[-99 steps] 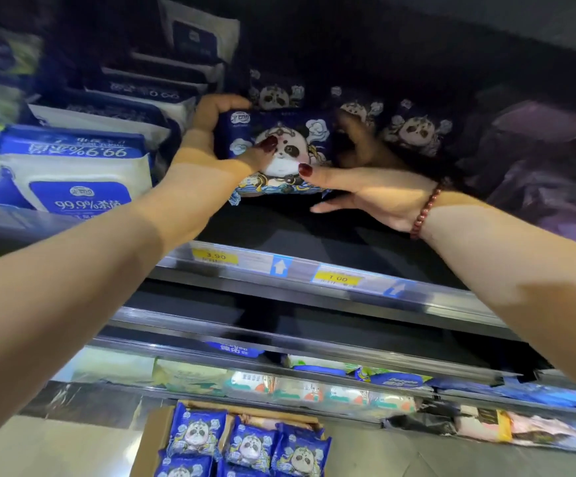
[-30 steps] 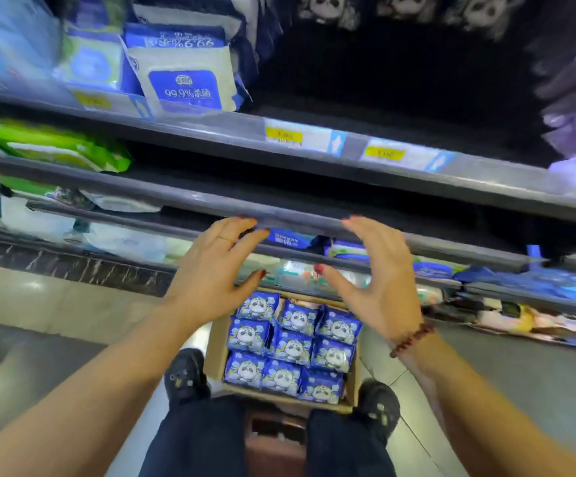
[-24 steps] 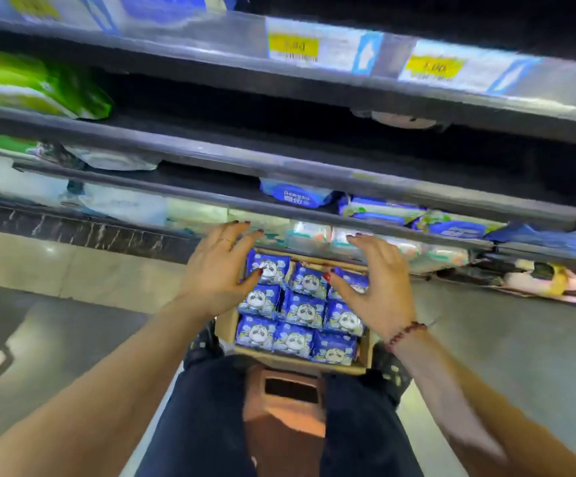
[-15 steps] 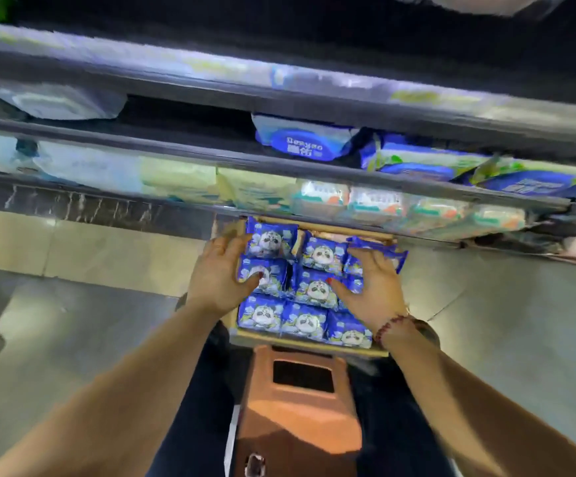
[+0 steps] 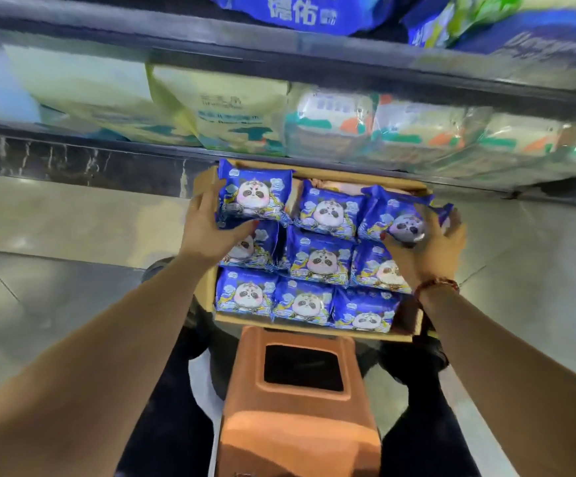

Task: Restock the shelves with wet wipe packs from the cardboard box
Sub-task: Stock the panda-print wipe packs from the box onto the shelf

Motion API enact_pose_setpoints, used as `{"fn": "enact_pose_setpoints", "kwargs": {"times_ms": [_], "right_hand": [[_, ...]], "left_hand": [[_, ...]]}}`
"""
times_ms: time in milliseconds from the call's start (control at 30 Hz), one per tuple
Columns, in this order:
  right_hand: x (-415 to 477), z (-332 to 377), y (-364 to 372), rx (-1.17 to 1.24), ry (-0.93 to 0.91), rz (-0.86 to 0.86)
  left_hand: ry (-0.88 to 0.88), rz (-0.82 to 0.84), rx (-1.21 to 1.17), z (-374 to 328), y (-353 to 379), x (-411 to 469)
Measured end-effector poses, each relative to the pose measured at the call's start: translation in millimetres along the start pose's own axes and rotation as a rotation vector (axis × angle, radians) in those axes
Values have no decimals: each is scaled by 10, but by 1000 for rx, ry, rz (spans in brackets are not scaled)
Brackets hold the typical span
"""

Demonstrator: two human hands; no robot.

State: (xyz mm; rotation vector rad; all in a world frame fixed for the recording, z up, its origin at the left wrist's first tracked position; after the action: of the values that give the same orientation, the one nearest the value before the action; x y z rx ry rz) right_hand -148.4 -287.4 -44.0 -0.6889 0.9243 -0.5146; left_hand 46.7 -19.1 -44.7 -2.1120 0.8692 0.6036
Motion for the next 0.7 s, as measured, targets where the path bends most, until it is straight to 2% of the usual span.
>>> {"fn": "enact_pose_setpoints", "kwargs": {"times_ms": [100,267,367,600,700], "right_hand": [[101,-176,-49,66,66,-7],[244,-300,17,236,11,153],[272,-309,55,259,7,131],[133,-208,131,243,-18,60],[124,-170,101,277,11,92]], "left_hand": [[12,-6,-38,6,111,157],[22,-3,-144,-14,158,348],[32,-1,-148,3,160,429],[123,-79,63,-73,249,421],[119,-45,4,-199,282,380]]}}
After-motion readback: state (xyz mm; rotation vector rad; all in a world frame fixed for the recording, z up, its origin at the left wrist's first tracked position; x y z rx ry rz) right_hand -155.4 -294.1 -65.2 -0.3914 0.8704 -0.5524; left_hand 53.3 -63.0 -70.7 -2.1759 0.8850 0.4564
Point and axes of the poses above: each hand's wrist, its own x-axis towards the middle knuckle, its own y-axis out of the palm, z = x × y, the point moved 2 cm from there along x, towards the middle knuckle, and after that the axes turned 12 degrees about z, right-handed, at the moved point
